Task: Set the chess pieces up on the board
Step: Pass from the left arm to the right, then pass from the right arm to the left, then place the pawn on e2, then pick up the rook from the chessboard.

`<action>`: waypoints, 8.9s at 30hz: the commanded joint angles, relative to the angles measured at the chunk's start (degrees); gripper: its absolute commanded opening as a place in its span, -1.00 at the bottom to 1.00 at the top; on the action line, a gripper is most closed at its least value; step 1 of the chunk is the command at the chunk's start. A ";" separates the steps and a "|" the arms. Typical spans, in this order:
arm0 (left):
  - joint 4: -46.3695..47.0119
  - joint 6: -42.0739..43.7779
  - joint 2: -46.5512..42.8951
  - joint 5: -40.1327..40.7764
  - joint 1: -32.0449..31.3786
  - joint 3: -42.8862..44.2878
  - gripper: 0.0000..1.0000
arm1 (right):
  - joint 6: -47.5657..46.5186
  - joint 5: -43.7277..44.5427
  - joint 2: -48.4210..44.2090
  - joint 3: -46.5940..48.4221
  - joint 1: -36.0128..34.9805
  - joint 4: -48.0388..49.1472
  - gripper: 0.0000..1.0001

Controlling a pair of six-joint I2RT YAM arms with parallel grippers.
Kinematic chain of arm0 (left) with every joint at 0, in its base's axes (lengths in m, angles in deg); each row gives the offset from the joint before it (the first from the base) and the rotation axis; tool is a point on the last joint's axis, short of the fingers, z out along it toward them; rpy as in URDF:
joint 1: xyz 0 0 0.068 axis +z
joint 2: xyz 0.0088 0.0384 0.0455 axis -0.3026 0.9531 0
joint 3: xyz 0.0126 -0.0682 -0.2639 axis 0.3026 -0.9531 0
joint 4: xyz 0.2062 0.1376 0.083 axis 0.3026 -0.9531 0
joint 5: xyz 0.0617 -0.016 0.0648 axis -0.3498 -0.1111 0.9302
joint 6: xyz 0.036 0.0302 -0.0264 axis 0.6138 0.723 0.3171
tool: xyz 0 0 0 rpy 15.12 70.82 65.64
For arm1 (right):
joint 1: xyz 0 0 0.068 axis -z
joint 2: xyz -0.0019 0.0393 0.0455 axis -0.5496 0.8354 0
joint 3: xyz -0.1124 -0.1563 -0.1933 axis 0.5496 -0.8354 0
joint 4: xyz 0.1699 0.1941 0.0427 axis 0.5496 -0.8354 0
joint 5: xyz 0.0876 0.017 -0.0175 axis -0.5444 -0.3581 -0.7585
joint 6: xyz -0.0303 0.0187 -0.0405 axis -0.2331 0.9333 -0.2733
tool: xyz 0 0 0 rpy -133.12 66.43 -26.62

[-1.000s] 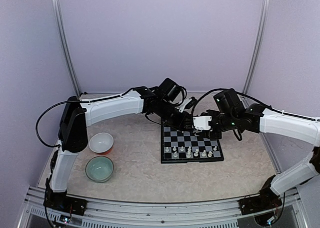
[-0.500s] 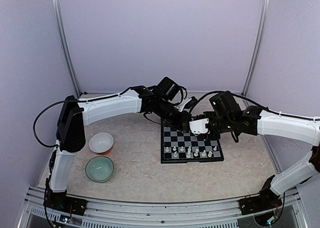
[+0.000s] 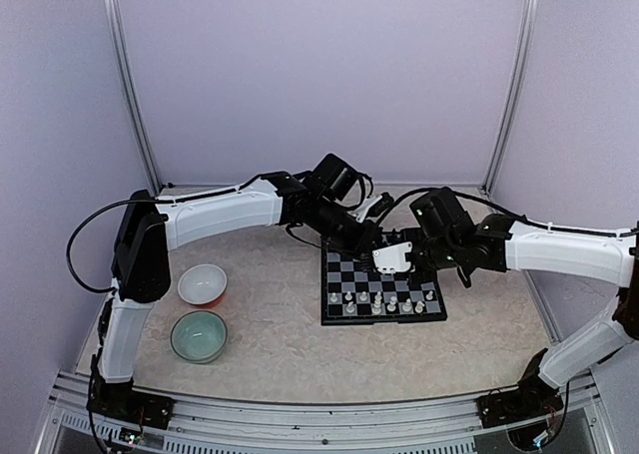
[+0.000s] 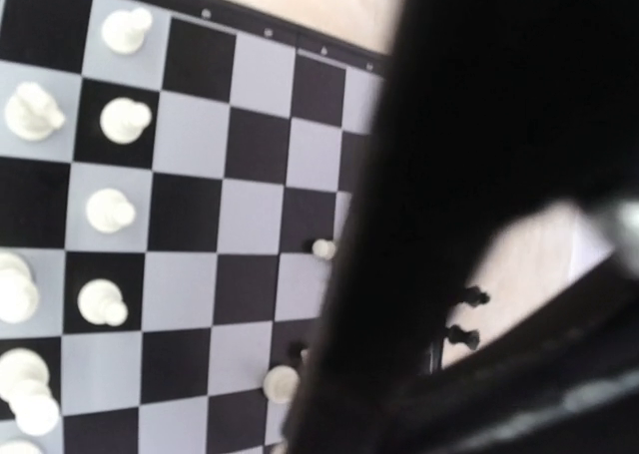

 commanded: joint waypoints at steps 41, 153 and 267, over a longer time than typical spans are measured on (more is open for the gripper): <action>44.23 0.35 -19.89 25.37 -10.72 -29.14 -0.40 | 29.26 -57.01 -9.89 -1.79 19.91 -3.70 -0.82; -0.52 14.40 14.11 32.80 -10.34 8.11 -0.65 | 25.50 -33.54 -20.62 -15.00 34.07 -1.88 0.36; 29.77 -1.49 -32.26 34.95 8.01 -36.53 -0.21 | 19.95 -24.26 17.55 18.52 2.41 -19.20 -0.93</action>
